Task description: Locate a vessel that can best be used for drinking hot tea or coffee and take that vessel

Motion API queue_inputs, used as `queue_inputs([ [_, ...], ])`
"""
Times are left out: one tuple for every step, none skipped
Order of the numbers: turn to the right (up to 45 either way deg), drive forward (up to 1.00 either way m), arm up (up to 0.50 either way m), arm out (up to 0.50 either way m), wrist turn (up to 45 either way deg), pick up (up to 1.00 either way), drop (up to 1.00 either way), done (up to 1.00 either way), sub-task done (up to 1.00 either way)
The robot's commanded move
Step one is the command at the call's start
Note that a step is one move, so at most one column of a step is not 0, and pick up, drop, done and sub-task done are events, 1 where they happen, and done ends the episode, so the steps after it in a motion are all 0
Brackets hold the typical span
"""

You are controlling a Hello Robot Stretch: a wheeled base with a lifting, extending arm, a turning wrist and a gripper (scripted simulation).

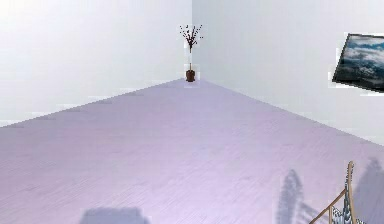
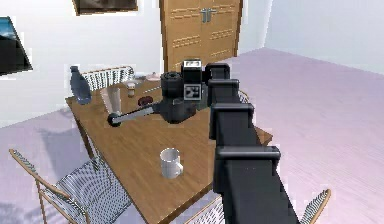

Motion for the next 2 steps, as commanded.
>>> queue_inputs([
  [0.0,0.0,0.0,0.0,42.0,0.0,0.0,0.0,0.0],
  [0.0,0.0,-0.28,0.0,0.0,0.0,0.0,0.0,0.0],
])
